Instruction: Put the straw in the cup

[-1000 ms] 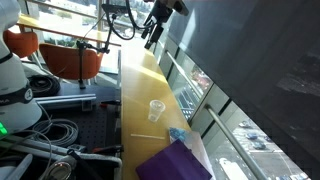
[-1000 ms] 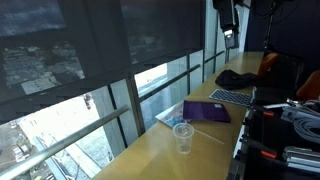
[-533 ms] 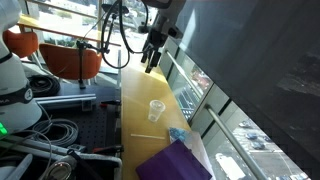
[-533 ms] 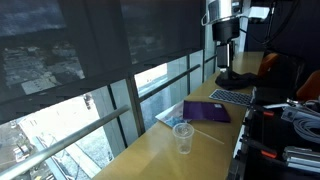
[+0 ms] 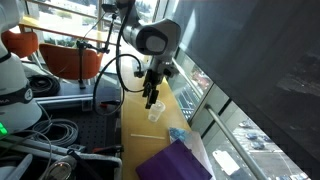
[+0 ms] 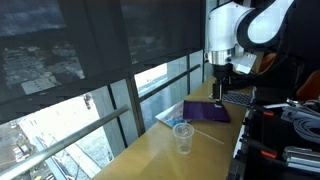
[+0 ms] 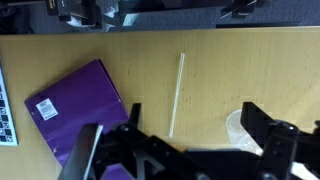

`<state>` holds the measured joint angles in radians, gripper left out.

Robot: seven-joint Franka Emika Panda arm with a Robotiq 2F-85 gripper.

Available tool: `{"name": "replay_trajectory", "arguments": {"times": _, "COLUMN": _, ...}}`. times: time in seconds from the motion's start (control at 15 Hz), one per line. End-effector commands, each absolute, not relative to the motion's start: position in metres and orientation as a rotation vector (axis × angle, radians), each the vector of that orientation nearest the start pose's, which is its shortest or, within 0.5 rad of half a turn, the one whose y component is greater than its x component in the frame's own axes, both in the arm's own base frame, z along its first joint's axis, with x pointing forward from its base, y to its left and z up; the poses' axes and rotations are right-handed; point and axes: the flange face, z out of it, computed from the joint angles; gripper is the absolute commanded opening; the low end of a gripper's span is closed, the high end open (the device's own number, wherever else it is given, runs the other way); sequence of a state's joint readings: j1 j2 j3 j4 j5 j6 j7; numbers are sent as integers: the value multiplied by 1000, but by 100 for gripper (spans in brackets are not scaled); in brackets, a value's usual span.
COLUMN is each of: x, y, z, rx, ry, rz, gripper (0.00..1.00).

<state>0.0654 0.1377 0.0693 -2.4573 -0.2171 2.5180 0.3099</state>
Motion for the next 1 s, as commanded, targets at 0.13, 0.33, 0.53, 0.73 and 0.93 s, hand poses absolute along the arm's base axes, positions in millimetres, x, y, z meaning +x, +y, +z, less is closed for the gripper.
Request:
{"name": "replay_trajectory", "arguments": {"times": 0.13, "x": 479, "y": 54, "z": 163, "rx": -3323, "ry": 37, "rz": 25, "gripper": 100}}
{"name": "replay_trajectory", "arguments": {"times": 0.33, "x": 487, "y": 54, "z": 124, "rx": -3351, "ry": 13, "rz": -13, "gripper": 100}}
{"name": "replay_trajectory", "arguments": {"times": 0.53, "x": 496, "y": 56, "z": 96, "rx": -3347, "ry": -7, "rz": 38, "gripper": 100}}
{"name": "replay_trajectory", "arguments": {"times": 0.73, "x": 506, "y": 58, "z": 78, "rx": -3325, "ry": -21, "rz": 48, "gripper": 100}}
{"name": "replay_trajectory", "arguments": {"times": 0.93, "x": 513, "y": 59, "z": 76, "rx": -3289, "ry": -50, "rz": -4, "gripper": 100}}
